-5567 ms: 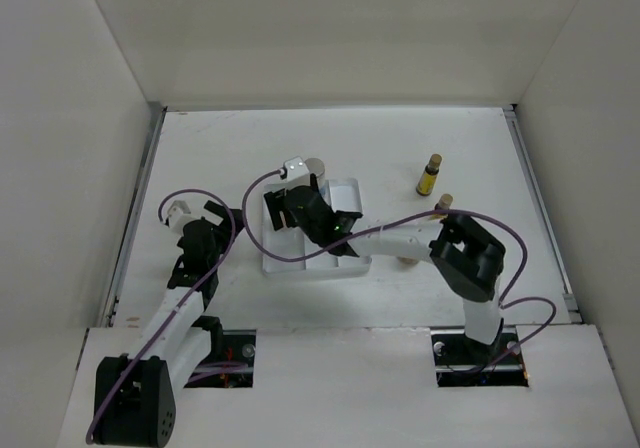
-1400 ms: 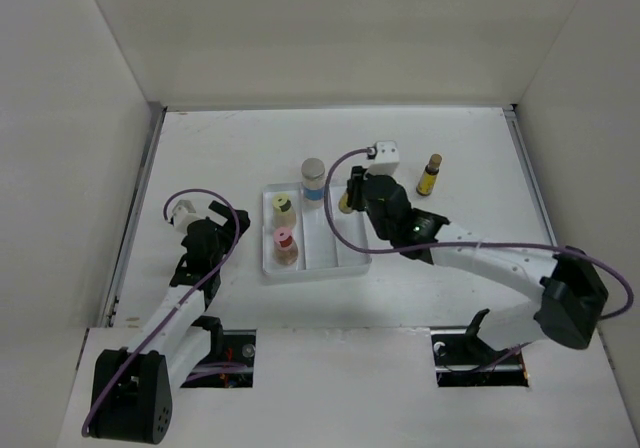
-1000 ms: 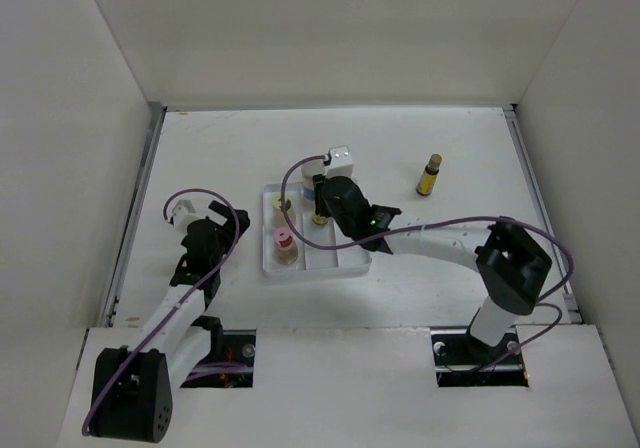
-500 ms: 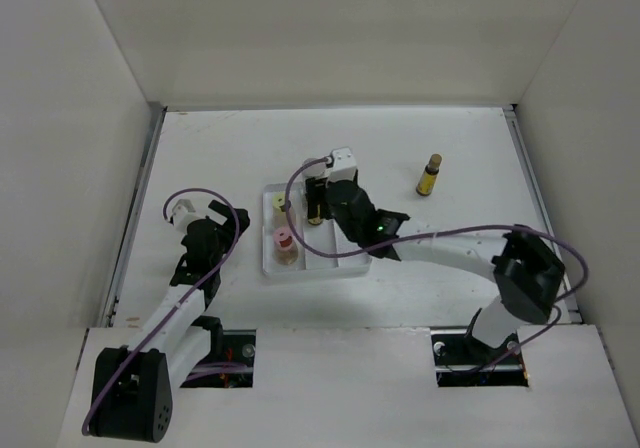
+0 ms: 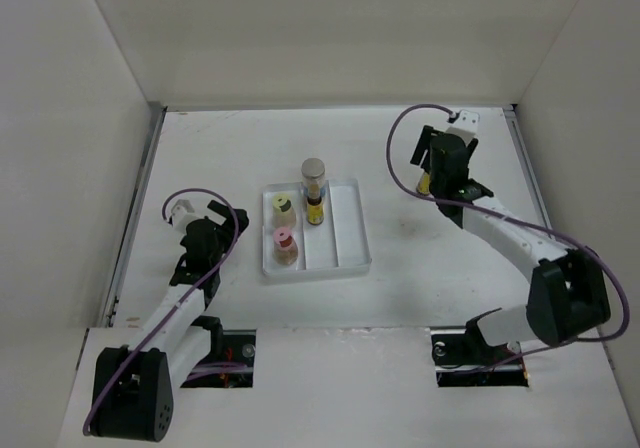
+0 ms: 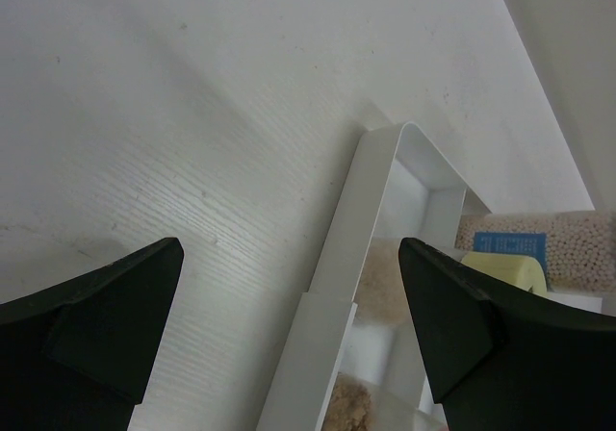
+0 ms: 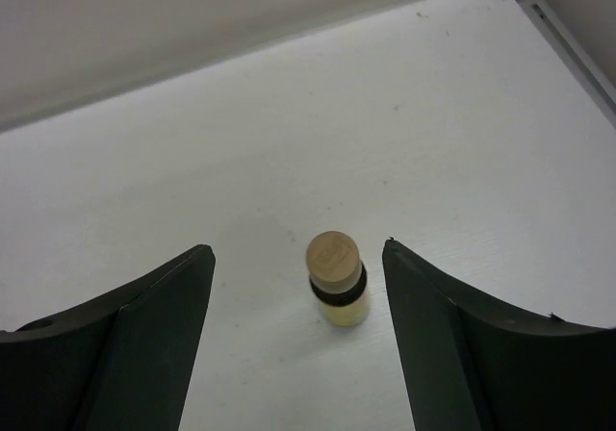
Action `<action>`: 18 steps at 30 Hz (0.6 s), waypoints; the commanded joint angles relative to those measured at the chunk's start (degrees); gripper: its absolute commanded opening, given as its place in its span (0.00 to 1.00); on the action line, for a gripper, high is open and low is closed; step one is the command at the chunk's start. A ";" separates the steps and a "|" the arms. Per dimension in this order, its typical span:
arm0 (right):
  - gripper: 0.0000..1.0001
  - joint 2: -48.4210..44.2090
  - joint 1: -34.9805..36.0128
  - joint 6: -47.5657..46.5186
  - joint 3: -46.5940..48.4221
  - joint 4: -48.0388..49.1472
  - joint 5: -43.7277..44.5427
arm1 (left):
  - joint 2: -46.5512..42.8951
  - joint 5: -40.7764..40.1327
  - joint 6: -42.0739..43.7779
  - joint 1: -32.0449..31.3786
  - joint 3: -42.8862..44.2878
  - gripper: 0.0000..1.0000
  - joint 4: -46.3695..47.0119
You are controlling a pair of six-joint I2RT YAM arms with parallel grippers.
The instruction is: Organize the condiment bottles
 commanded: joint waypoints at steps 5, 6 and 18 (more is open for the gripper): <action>0.74 11.66 -3.67 -2.19 6.75 -1.90 -2.56 | 1.11 -0.85 0.90 0.42 1.48 1.00 1.68; 0.70 12.89 -3.76 -2.27 7.37 -2.08 -2.30 | 1.37 -1.03 0.90 0.42 1.66 1.00 1.68; 0.30 -1.05 8.69 -2.46 1.58 2.76 2.01 | 1.29 -0.86 0.46 0.60 1.74 1.00 1.42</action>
